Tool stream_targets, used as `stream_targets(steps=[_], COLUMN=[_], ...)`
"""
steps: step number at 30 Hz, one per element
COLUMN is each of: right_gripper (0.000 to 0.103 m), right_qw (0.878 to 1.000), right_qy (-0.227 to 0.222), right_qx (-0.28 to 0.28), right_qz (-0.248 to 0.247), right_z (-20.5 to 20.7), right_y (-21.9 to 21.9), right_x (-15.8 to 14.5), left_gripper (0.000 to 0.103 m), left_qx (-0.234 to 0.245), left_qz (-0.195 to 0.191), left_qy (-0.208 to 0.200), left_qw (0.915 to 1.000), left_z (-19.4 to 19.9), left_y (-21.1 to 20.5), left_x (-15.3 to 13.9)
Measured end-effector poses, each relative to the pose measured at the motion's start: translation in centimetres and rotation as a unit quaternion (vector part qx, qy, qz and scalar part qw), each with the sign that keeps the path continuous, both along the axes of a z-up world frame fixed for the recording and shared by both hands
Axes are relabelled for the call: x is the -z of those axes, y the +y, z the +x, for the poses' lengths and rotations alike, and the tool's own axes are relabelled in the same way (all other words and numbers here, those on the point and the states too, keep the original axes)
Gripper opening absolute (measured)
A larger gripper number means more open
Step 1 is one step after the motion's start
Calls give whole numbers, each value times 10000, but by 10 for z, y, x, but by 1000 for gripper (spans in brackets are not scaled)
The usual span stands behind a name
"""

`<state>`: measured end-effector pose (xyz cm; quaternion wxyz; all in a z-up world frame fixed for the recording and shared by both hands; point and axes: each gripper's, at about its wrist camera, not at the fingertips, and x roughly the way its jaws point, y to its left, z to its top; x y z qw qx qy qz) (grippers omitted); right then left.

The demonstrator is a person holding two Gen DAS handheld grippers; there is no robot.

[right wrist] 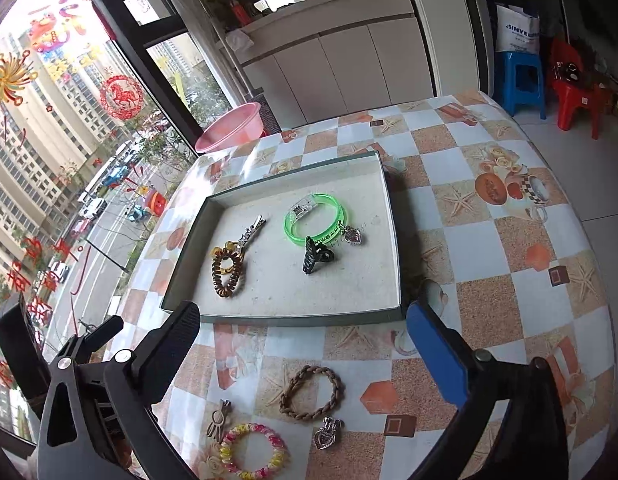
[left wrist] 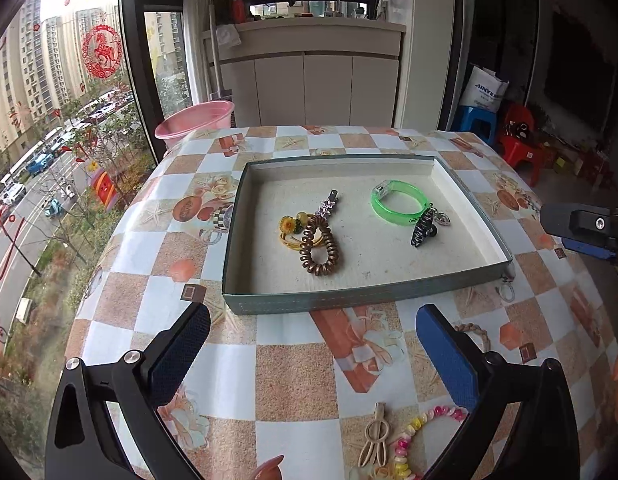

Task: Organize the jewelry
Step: 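Withdraw both tools from the tray toward the remaining jewelry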

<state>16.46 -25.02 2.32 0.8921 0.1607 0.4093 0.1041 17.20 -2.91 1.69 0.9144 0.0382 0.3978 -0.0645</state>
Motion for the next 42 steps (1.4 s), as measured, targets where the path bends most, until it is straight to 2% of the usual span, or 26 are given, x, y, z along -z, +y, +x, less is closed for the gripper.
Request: stream_targets(steps=[6, 11, 19, 26, 31, 38, 42], right_gripper=[103, 103, 103, 103, 103, 103, 103], right_qw=[10000, 9999, 9991, 9968, 9943, 9927, 9912], right_qy=[-41, 39, 377, 677, 906, 943, 939], right_qx=[-32, -107, -126, -167, -162, -67, -26], right_qz=[-82, -42, -118, -385, -533, -749, -928], right_z=[-26, -45, -71, -96, -107, -111, -110], right_y=[10, 14, 12, 9, 8, 7, 8], right_x=[3, 11, 28, 53, 71, 77, 80], left_gripper=[103, 103, 103, 103, 103, 103, 103], left_qx=[-3, -103, -95, -321, -107, 82, 164], left_qz=[1, 65, -322, -385, -527, 3, 39], left_qy=[235, 243, 471, 446, 613, 579, 671], left_qw=[9997, 9996, 9983, 9977, 9967, 9983, 9976], left_z=[-30, -49, -69, -79, -79, -81, -79], left_y=[8, 17, 32, 41, 37, 22, 22], left_x=[16, 28, 44, 56, 59, 66, 71])
